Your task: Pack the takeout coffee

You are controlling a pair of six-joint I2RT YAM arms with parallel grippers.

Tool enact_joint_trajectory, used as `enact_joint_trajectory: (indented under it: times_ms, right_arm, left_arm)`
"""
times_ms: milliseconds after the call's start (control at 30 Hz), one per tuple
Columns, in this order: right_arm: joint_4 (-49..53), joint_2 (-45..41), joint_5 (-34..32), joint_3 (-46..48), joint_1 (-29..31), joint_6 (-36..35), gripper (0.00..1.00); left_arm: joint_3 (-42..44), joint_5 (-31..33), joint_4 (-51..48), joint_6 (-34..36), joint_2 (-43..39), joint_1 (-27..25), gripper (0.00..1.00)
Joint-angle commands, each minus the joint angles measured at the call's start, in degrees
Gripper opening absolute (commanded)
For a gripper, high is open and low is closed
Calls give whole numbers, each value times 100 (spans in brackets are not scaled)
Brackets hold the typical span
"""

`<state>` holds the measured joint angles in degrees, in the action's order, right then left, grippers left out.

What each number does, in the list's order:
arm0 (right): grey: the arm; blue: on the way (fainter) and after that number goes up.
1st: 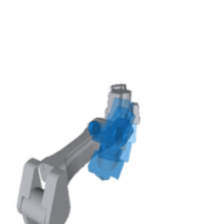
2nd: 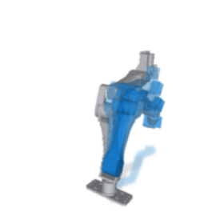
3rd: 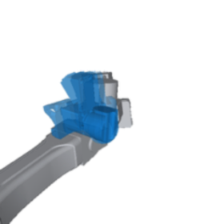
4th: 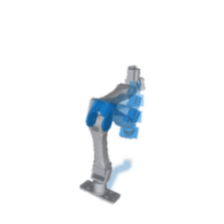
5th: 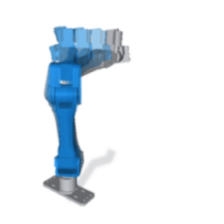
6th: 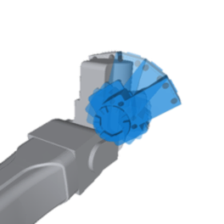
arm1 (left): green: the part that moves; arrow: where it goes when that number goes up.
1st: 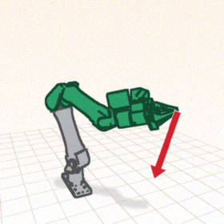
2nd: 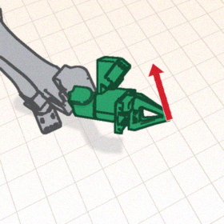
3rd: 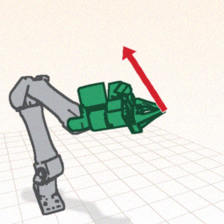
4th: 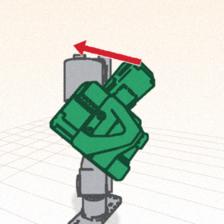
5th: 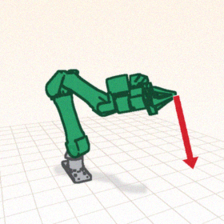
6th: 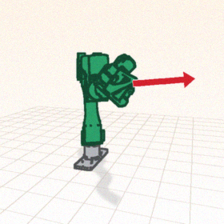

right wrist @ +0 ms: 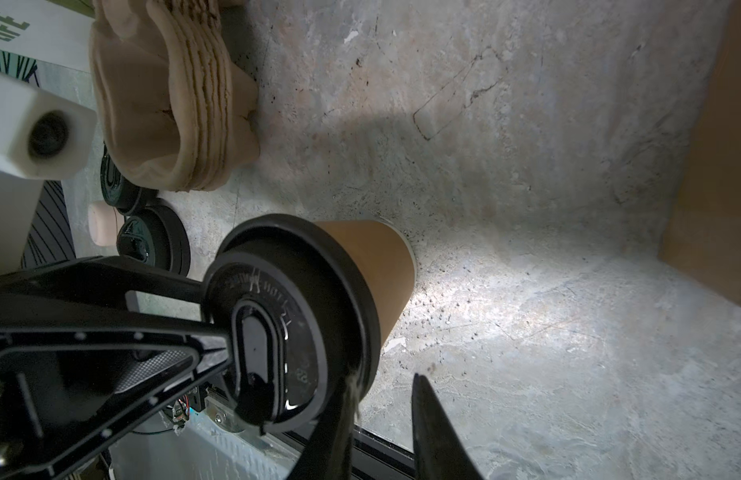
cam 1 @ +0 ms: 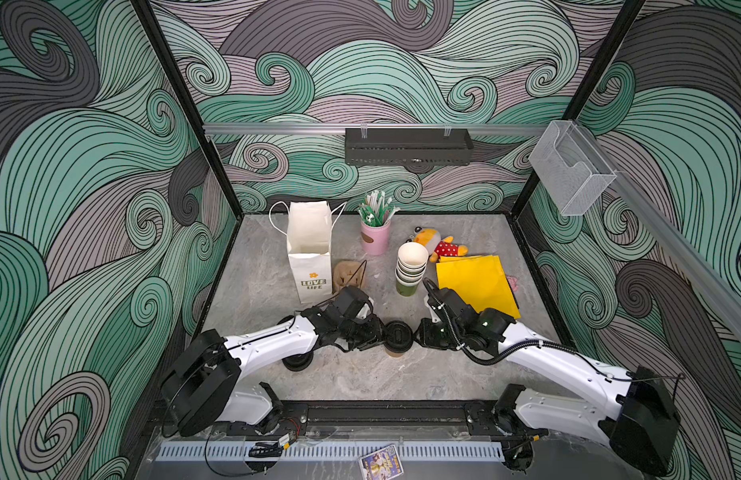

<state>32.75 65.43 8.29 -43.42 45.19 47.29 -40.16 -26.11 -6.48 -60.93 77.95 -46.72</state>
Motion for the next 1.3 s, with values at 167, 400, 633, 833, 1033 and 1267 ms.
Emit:
enact_joint_trajectory:
  times_ms: [167, 400, 633, 833, 1033, 1267]
  right_arm:
    - [-361, 424, -139, -202, -133, -62, 22]
    - [-484, 444, -141, -217, -133, 26, 21]
    - [-320, 138, -605, -264, -133, 63, 28]
    - [-606, 377, -85, -287, -135, 83, 27]
    - [-522, 565, -128, -331, -140, 101, 24]
    - [-524, 708, -45, -317, -143, 131, 21]
  left_arm:
    - [-39, 181, -389, 100, 160, -91, 39]
    - [-29, 185, -417, 102, 133, -94, 39]
    - [-51, 182, -417, 100, 151, -95, 39]
    - [-59, 177, -458, 107, 135, -96, 39]
    - [-70, 176, -469, 107, 126, -95, 39]
    - [-88, 174, -485, 119, 140, -97, 38]
